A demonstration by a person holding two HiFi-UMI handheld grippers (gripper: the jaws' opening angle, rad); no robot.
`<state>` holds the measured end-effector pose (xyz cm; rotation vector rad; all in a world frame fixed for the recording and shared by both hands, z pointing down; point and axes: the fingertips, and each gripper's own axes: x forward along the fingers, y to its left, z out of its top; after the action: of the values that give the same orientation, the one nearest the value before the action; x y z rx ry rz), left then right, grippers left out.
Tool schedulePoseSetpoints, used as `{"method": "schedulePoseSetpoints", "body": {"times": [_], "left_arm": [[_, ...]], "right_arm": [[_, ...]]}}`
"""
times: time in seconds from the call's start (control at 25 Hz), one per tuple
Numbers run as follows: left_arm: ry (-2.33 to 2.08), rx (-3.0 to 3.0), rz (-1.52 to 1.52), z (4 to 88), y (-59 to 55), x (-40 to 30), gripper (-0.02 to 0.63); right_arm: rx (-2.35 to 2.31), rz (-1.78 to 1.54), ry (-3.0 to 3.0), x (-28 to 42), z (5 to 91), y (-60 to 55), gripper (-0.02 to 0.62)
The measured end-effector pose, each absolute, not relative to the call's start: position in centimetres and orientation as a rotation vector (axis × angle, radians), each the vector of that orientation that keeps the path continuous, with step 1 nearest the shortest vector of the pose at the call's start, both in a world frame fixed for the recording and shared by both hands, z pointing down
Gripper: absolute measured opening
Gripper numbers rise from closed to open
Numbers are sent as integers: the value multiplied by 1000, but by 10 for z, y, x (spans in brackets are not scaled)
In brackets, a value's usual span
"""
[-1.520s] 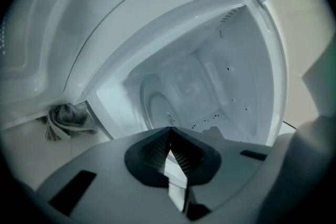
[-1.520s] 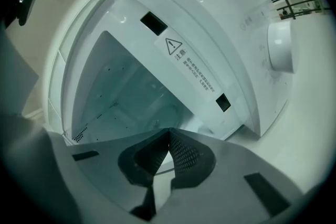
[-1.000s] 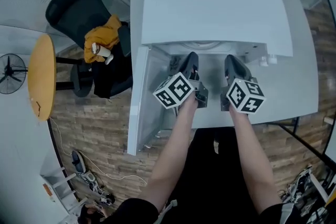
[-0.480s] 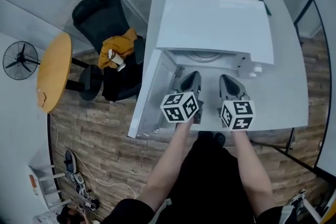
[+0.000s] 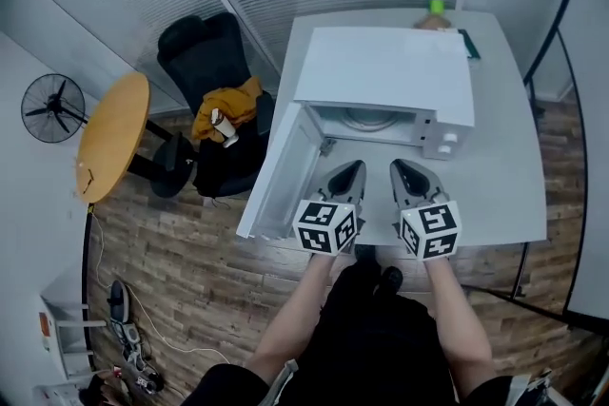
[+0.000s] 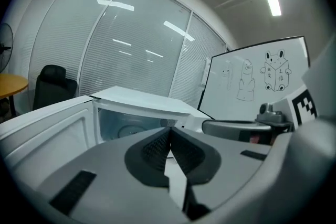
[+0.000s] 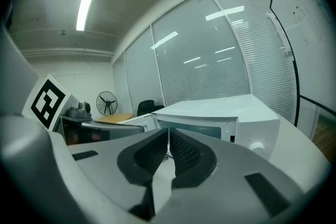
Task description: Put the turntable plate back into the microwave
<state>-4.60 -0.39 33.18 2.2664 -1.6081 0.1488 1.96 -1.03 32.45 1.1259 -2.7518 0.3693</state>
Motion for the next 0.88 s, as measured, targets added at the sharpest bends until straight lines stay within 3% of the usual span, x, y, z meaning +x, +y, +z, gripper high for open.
{"method": "schedulePoseSetpoints", "body": {"times": [0.88], "left_arm": [[-1573, 2343, 70, 287, 41, -6, -3]], "right_arm": [[1187, 348, -2807, 61, 285, 32, 8]]}}
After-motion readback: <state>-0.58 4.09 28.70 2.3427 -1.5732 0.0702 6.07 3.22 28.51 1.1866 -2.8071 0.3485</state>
